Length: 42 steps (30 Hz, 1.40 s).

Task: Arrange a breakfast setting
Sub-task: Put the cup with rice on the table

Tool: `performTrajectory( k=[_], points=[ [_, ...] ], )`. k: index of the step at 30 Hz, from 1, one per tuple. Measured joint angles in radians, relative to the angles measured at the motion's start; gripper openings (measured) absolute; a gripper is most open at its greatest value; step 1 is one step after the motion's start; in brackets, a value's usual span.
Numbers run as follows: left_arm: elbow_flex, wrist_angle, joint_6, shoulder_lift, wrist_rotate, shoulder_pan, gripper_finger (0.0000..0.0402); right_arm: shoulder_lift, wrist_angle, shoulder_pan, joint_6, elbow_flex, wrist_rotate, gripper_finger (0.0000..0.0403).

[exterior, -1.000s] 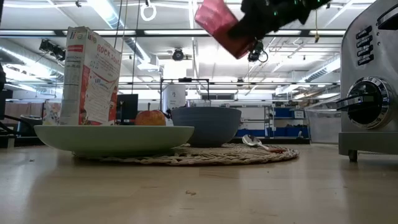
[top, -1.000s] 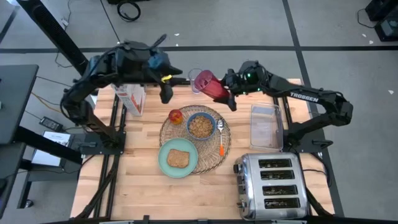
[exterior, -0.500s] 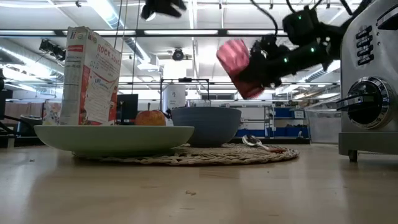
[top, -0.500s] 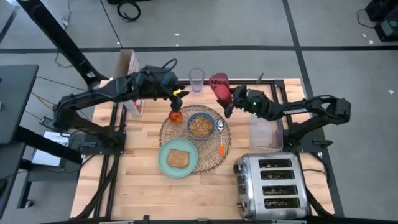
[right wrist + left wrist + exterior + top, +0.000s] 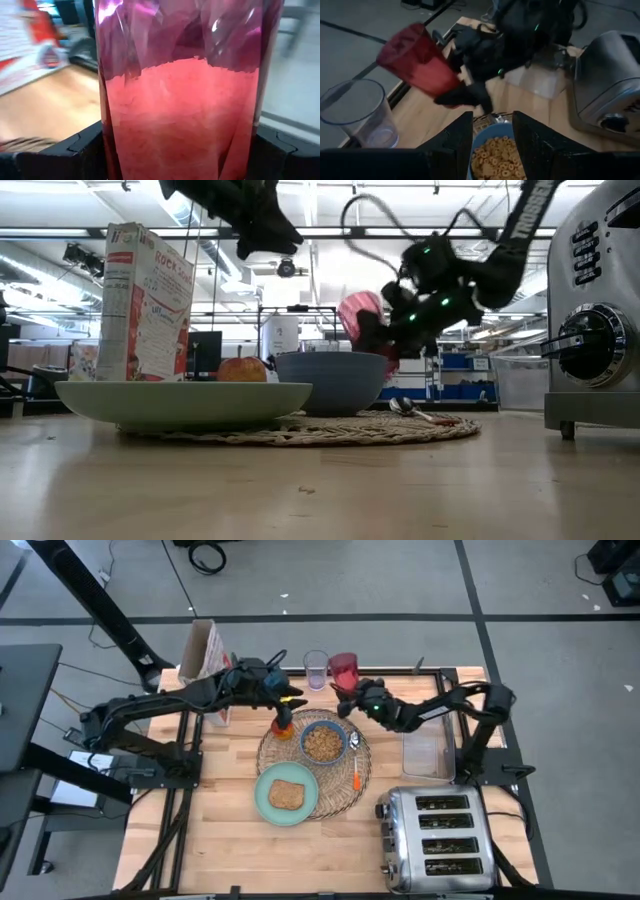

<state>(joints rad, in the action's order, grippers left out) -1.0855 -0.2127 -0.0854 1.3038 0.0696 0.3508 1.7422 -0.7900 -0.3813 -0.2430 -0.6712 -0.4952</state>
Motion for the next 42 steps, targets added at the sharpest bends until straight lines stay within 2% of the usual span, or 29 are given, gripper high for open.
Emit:
performTrajectory(
  k=[5,10,16,20,29,37,42],
  points=[
    [0.000,-0.021,0.025,-0.033,0.007,0.001,0.0144,0.074,0.016,0.046,-0.076,-0.092,-0.221,0.0339],
    [-0.001,-0.043,0.045,-0.084,0.009,0.005,0.0144,0.108,0.137,0.081,-0.102,-0.187,-0.430,0.0339],
    [-0.001,-0.073,0.046,-0.126,0.012,0.006,0.0144,0.152,0.271,0.082,-0.368,-0.210,-0.579,0.0339],
    [-0.002,-0.094,0.053,-0.139,0.023,0.003,0.0144,0.218,0.236,0.084,-0.385,-0.208,-0.529,0.0339],
    [-0.001,-0.134,0.071,-0.138,0.034,-0.017,0.0144,0.321,0.168,0.065,-0.377,-0.210,-0.545,0.0339],
    [-0.001,-0.163,-0.001,-0.137,0.035,-0.017,0.0144,0.333,0.131,0.053,-0.260,-0.211,-0.534,0.0339],
    [-0.001,-0.173,-0.036,-0.133,0.036,0.000,0.0144,0.334,0.126,0.076,-0.259,-0.209,-0.546,0.0339]
  ],
)
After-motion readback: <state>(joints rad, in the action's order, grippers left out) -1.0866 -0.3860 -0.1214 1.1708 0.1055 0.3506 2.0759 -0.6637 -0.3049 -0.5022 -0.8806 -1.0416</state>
